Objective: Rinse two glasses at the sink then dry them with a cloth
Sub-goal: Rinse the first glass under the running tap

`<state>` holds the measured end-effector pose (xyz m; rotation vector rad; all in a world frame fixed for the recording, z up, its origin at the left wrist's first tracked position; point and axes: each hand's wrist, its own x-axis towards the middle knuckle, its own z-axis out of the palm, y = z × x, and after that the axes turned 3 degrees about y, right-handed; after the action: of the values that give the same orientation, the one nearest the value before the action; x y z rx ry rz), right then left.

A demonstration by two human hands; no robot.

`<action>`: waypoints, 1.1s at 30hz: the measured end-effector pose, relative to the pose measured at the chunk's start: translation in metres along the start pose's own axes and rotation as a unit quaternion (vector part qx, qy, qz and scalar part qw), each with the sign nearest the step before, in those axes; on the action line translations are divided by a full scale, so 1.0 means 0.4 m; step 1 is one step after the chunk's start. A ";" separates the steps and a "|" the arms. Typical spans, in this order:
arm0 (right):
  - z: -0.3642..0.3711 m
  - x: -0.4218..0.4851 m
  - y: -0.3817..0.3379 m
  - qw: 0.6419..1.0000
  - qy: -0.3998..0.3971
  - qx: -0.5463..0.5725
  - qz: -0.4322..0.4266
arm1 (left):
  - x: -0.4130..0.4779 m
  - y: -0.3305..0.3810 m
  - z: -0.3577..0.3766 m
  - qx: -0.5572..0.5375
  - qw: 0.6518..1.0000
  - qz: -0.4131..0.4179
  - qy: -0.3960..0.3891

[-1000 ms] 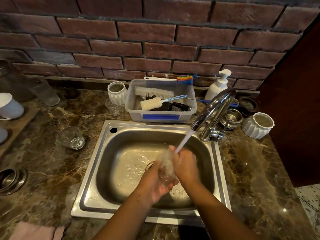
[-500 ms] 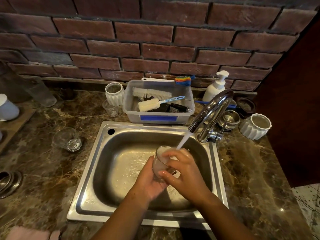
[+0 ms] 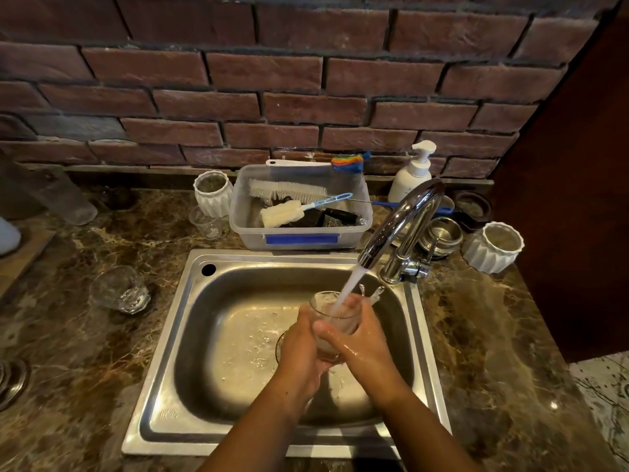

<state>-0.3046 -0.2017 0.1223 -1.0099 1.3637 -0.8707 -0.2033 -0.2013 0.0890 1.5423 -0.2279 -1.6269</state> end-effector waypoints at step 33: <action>-0.074 0.066 0.031 0.991 -0.101 -0.085 -0.035 | -0.016 0.058 -0.019 0.011 0.995 0.082 -0.058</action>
<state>-0.3341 -0.2241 0.1029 -1.2492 1.2508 -0.6926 -0.1868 -0.2081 0.1070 1.4083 -0.4262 -1.5905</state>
